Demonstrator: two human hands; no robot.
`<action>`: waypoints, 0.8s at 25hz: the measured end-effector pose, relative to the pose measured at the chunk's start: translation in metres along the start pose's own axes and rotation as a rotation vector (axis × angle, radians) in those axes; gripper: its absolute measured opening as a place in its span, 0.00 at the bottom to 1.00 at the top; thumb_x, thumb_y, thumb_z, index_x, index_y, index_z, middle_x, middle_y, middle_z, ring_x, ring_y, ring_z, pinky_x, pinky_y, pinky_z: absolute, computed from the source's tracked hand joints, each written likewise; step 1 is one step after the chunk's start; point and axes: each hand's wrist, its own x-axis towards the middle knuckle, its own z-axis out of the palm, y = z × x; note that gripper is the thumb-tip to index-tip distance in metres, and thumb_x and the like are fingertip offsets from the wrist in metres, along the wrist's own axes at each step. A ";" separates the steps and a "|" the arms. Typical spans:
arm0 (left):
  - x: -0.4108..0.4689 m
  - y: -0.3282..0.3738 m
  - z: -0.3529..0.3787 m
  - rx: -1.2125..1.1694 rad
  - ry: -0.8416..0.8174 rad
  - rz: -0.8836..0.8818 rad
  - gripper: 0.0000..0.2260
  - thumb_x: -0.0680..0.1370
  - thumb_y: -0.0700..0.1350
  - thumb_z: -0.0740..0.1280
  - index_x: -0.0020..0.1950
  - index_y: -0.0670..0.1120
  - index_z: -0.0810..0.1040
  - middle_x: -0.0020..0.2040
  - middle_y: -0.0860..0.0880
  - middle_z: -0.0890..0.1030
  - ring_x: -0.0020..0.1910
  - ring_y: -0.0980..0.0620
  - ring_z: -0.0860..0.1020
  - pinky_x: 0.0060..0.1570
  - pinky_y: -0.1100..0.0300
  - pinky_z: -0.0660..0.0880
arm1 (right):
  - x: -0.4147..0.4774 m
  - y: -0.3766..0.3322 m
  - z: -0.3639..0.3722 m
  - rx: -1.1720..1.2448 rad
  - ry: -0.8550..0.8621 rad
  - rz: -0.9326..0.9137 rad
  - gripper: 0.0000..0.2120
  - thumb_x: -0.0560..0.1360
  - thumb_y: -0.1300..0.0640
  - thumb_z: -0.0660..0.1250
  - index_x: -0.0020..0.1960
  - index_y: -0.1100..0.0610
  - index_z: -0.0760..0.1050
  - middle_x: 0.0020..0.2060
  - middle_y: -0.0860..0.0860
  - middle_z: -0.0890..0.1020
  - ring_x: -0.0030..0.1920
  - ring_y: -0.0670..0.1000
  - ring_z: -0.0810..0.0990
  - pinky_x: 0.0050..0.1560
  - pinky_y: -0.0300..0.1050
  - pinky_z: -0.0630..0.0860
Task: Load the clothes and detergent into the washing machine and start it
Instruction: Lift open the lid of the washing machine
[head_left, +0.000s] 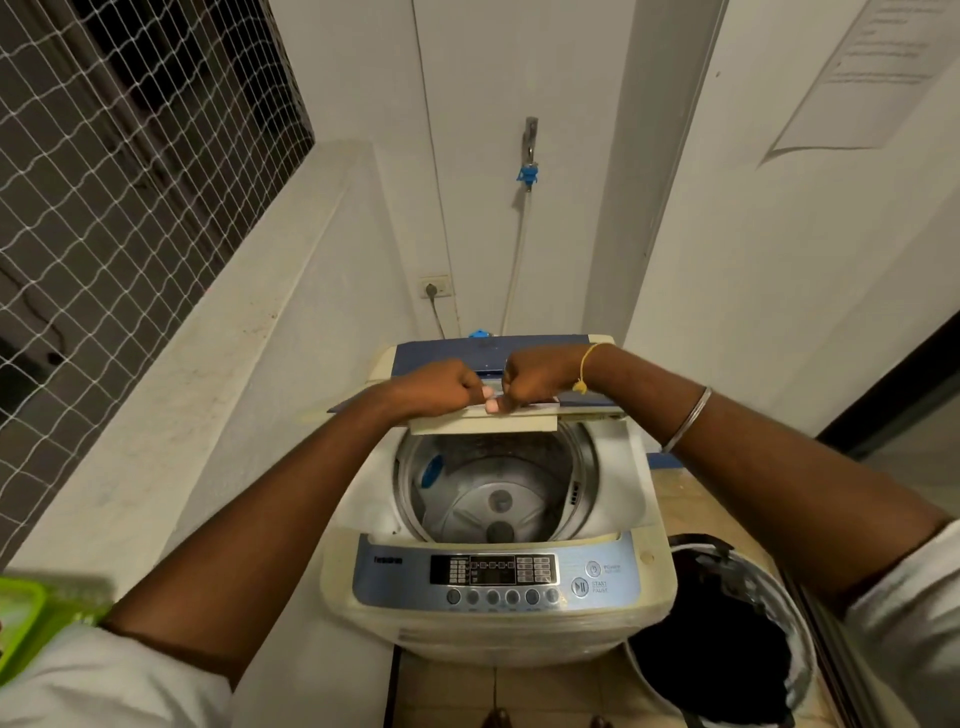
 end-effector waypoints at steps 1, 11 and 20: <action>0.004 0.002 -0.006 0.003 0.024 -0.009 0.10 0.82 0.51 0.64 0.48 0.49 0.82 0.40 0.54 0.77 0.42 0.54 0.74 0.40 0.62 0.69 | -0.001 0.000 -0.006 -0.008 0.023 -0.007 0.18 0.78 0.42 0.66 0.44 0.57 0.77 0.38 0.51 0.77 0.43 0.50 0.75 0.46 0.43 0.70; 0.031 0.012 -0.056 0.008 0.171 0.030 0.16 0.85 0.50 0.57 0.44 0.43 0.76 0.41 0.44 0.76 0.40 0.49 0.72 0.42 0.55 0.67 | 0.001 0.001 -0.054 0.009 0.269 0.021 0.29 0.78 0.36 0.62 0.53 0.64 0.81 0.46 0.56 0.82 0.47 0.54 0.78 0.46 0.45 0.70; 0.056 0.016 -0.073 0.058 0.300 0.062 0.17 0.86 0.50 0.54 0.55 0.42 0.78 0.48 0.43 0.80 0.47 0.44 0.78 0.49 0.50 0.74 | 0.014 0.003 -0.079 -0.023 0.479 0.053 0.18 0.75 0.39 0.68 0.38 0.53 0.74 0.33 0.49 0.77 0.43 0.53 0.77 0.46 0.48 0.73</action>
